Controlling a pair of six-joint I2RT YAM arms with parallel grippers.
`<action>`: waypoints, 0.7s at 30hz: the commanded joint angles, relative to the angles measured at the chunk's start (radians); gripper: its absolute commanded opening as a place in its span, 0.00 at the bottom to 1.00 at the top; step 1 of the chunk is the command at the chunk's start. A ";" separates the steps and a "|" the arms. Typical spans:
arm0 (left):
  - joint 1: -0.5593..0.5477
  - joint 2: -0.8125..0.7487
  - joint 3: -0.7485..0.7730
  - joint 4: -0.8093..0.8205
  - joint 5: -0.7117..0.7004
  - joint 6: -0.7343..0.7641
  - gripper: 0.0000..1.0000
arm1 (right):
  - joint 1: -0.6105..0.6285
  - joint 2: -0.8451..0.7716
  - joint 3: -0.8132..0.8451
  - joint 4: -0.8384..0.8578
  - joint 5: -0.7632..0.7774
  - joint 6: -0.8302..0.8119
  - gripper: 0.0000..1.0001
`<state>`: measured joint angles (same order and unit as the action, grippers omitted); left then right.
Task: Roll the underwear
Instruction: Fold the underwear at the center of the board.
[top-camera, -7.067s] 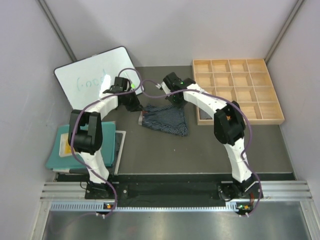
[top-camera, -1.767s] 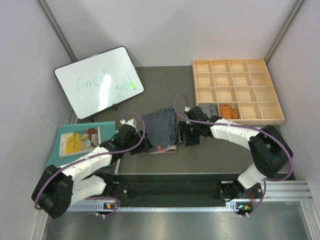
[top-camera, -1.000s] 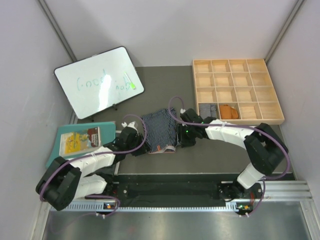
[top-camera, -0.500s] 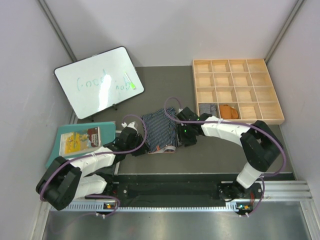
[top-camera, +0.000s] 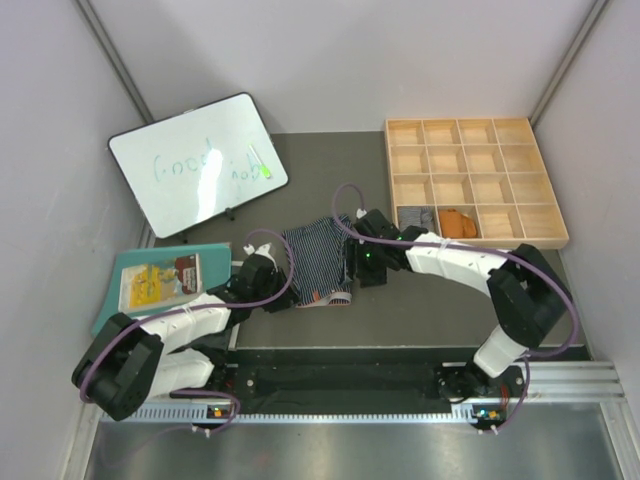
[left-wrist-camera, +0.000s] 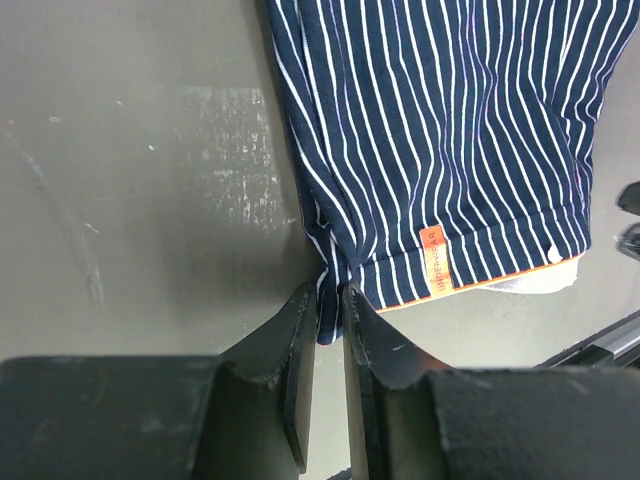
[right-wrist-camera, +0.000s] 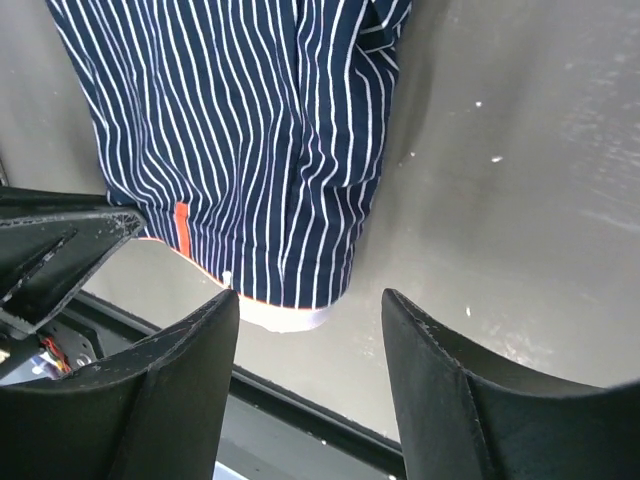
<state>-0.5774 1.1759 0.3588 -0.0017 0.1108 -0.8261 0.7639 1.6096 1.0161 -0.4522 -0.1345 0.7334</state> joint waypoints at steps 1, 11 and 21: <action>-0.001 0.002 -0.003 -0.043 0.003 0.030 0.21 | 0.012 0.052 0.033 0.046 -0.031 0.021 0.56; 0.001 -0.016 0.019 -0.072 -0.008 0.030 0.24 | 0.012 0.137 0.032 0.012 -0.039 -0.037 0.30; -0.001 -0.044 -0.009 -0.055 -0.059 -0.011 0.47 | 0.012 0.182 0.029 0.014 -0.047 -0.051 0.01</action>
<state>-0.5785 1.1339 0.3641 -0.0444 0.0982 -0.8295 0.7635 1.7519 1.0195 -0.4427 -0.1829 0.7025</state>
